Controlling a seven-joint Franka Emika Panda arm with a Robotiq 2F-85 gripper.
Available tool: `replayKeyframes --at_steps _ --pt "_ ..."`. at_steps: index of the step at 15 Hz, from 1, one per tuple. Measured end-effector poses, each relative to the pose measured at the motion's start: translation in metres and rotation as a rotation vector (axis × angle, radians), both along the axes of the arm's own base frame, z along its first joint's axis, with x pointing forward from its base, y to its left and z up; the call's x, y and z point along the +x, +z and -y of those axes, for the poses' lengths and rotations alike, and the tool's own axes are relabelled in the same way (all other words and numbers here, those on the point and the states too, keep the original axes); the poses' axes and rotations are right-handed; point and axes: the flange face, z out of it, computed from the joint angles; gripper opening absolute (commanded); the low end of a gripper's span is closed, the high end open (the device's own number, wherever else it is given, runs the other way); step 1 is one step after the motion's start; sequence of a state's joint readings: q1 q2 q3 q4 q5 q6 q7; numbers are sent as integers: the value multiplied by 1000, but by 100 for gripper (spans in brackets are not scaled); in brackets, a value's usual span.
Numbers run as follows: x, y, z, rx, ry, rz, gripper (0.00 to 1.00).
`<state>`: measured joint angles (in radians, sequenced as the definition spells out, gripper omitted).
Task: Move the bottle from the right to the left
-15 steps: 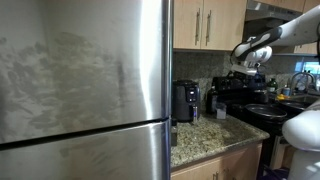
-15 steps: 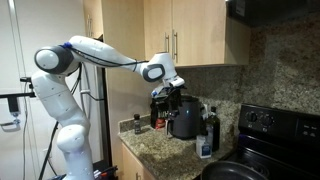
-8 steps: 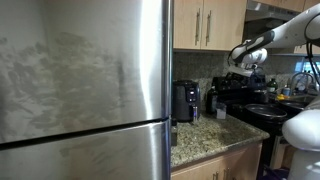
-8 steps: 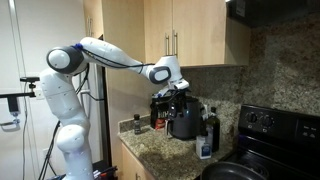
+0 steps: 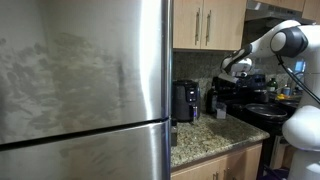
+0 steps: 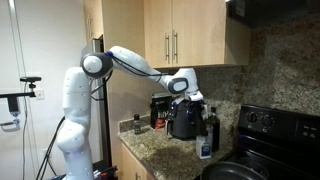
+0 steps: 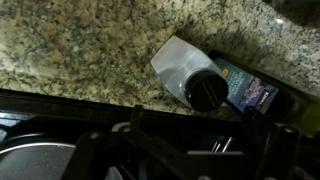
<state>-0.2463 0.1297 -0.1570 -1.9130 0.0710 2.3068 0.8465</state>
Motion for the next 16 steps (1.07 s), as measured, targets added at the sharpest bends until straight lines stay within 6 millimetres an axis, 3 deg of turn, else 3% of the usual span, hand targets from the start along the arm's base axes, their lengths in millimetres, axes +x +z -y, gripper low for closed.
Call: replayKeyframes --at_steps 2,7,16 --pt "7 -8 0 1 2 -8 100" --pt "8 -5 3 0 -13 -4 100" --pt "67 -55 15 27 -82 -53 100"
